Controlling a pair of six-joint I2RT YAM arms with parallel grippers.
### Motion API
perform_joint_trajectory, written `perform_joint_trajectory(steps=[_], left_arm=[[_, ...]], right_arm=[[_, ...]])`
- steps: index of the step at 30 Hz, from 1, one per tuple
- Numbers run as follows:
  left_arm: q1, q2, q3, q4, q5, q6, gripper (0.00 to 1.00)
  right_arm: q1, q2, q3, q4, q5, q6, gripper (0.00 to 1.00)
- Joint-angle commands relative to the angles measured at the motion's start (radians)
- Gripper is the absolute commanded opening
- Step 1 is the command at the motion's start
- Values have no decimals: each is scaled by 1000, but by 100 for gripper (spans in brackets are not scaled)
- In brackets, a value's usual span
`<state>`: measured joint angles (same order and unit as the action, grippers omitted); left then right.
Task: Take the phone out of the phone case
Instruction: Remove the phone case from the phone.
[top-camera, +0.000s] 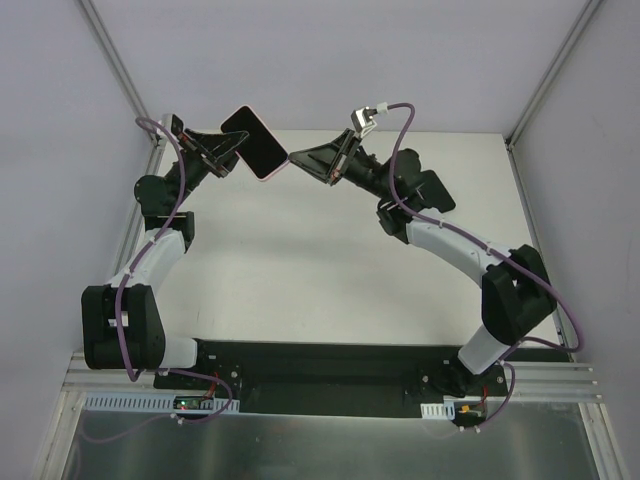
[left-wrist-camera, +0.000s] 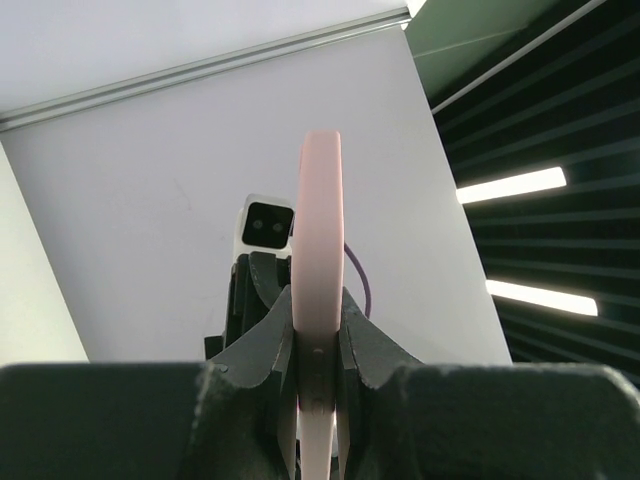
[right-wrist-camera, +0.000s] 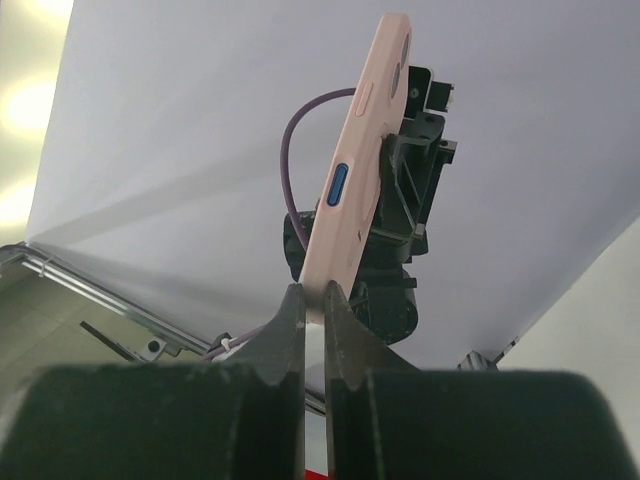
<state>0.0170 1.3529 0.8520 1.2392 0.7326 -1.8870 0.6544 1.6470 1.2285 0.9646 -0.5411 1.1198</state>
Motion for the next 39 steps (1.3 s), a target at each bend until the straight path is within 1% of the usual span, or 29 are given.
perform_joint_trajectory(steps=[1, 2, 4, 5, 6, 8, 10, 16, 21, 23, 26, 35, 39], left_arm=[[0, -58, 28, 212, -27, -38, 0], [1, -60, 27, 215, -29, -40, 0], [1, -57, 28, 220, -32, -47, 0], [1, -57, 28, 224, -33, -50, 0], [1, -57, 30, 230, -36, -58, 0], [1, -54, 35, 240, -41, -66, 0], [0, -55, 44, 246, -41, -72, 0], [1, -60, 48, 253, -39, -78, 0], [1, -58, 56, 273, -50, -106, 0], [1, -57, 62, 276, -47, -109, 0], [1, -60, 58, 278, -42, -113, 0], [-9, -67, 38, 267, -35, -95, 0], [-12, -70, 32, 266, -29, -86, 0]], right_arm=[[22, -61, 35, -208, 0, -144, 1], [25, -73, 43, -327, 7, -206, 1], [36, -102, 74, -436, 42, -277, 1], [39, -111, 86, -530, 56, -307, 1], [43, -116, 107, -573, 79, -352, 2], [48, -116, 126, -663, 93, -377, 1], [50, -105, 141, -688, 101, -387, 1], [70, -75, 201, -865, 159, -457, 1], [70, -44, 210, -871, 161, -453, 1], [70, -32, 198, -821, 153, -428, 1], [71, -23, 206, -799, 142, -428, 1], [105, 53, 316, -768, 76, -440, 1], [111, 92, 362, -796, 32, -449, 2]])
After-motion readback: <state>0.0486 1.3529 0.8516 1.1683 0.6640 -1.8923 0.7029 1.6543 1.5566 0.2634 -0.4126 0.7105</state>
